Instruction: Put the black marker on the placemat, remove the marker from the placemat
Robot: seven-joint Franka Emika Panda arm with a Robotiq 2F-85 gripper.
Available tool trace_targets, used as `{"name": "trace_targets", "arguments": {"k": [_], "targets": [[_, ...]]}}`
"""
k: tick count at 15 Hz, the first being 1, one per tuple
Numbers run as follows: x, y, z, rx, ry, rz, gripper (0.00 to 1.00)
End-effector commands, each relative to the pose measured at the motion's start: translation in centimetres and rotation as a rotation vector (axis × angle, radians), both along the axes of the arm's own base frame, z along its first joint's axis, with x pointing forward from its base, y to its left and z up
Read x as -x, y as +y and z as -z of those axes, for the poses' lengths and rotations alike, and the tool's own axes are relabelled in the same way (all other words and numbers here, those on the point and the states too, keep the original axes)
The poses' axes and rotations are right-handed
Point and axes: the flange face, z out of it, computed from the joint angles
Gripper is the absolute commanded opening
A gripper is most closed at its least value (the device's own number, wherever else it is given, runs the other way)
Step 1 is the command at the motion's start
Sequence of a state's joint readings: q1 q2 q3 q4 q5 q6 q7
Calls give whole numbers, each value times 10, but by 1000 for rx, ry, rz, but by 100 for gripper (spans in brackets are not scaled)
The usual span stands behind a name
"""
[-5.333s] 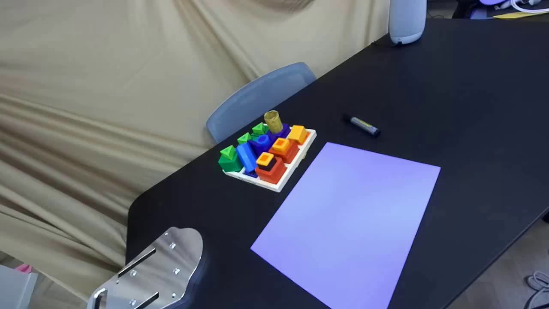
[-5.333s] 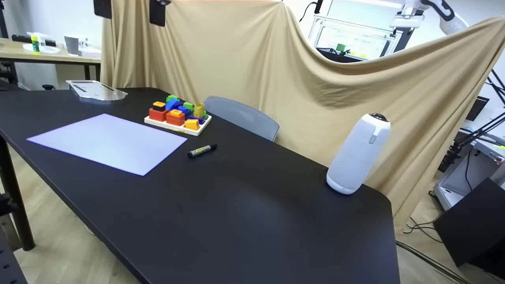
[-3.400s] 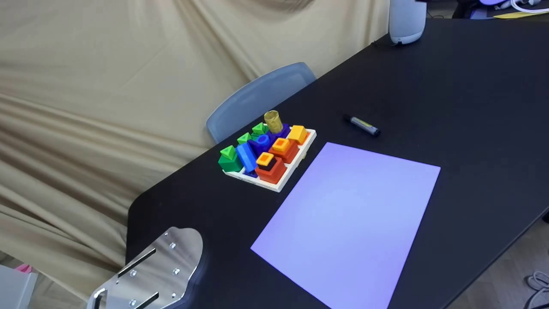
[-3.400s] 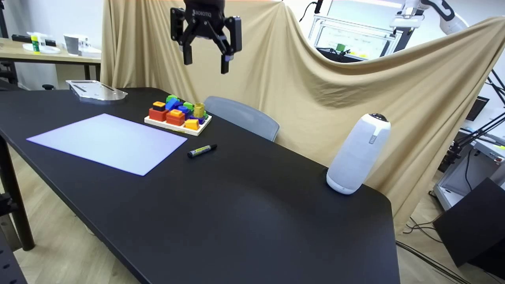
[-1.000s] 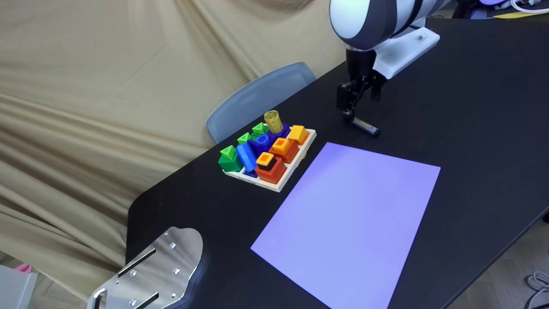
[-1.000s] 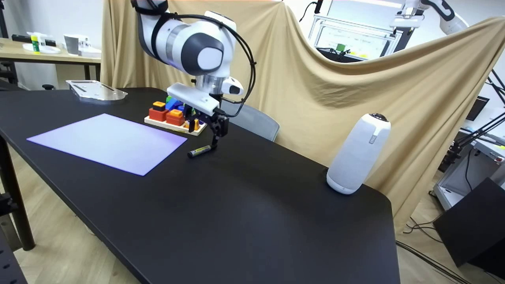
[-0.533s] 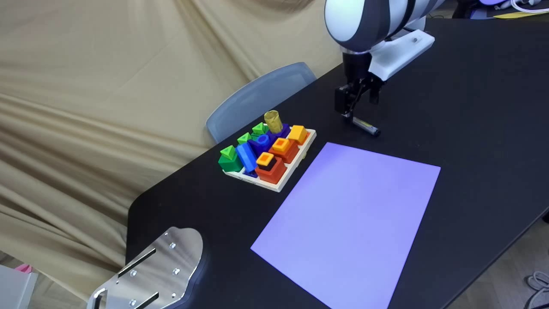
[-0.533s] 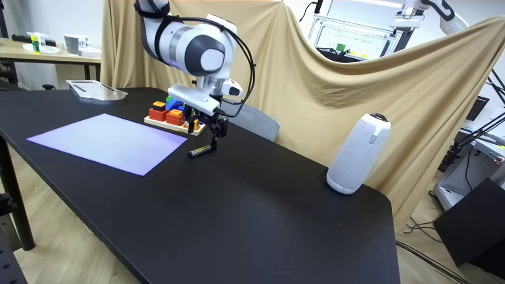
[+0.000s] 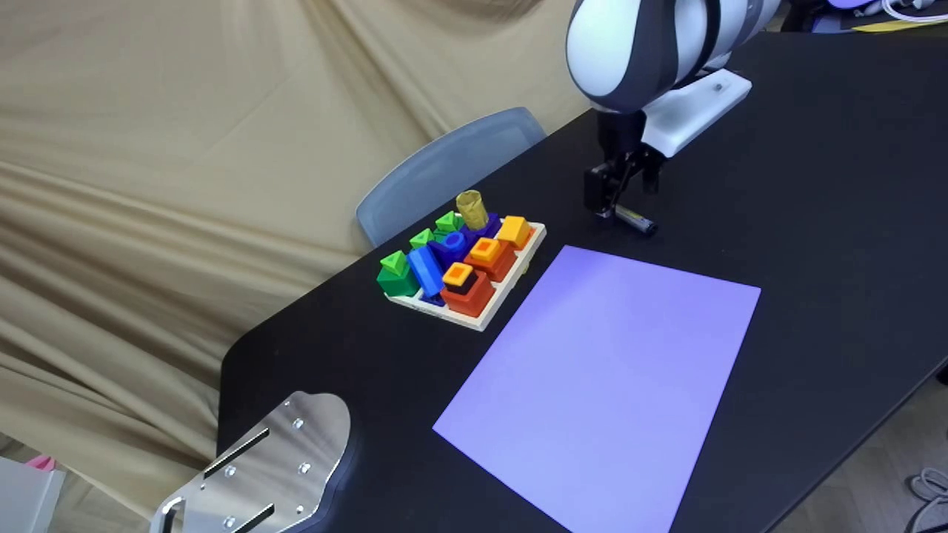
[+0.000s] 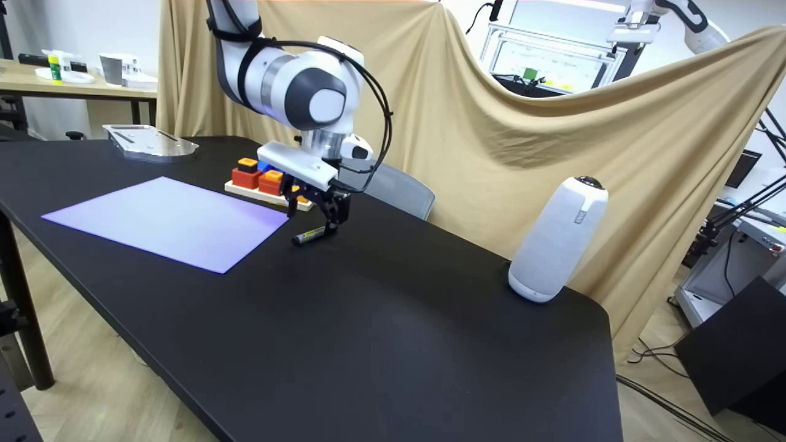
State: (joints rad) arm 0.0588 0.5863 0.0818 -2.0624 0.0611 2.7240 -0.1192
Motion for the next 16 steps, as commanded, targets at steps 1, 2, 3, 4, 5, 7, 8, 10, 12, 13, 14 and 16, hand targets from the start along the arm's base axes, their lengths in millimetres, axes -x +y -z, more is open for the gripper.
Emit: {"name": "trace_targets", "arguments": {"k": [1,2,3,4,5,7,8,10,12,13,14,16], "targets": [[-9,2,9,14,-1,4,100],[-9,2,10,9,-8,6,75],[-10,3,9,7,-19,8,72],[-11,2,8,7,-27,9,67],[-13,3,7,7,-34,9,58],[-15,2,6,5,-47,11,45],[-16,1,6,5,-50,13,37],[-17,-1,6,5,-51,18,25],[-17,-4,8,7,-44,24,11],[-17,-5,8,8,-39,26,3],[-17,-6,9,9,-36,27,1],[-17,-7,8,10,-36,27,5]]}}
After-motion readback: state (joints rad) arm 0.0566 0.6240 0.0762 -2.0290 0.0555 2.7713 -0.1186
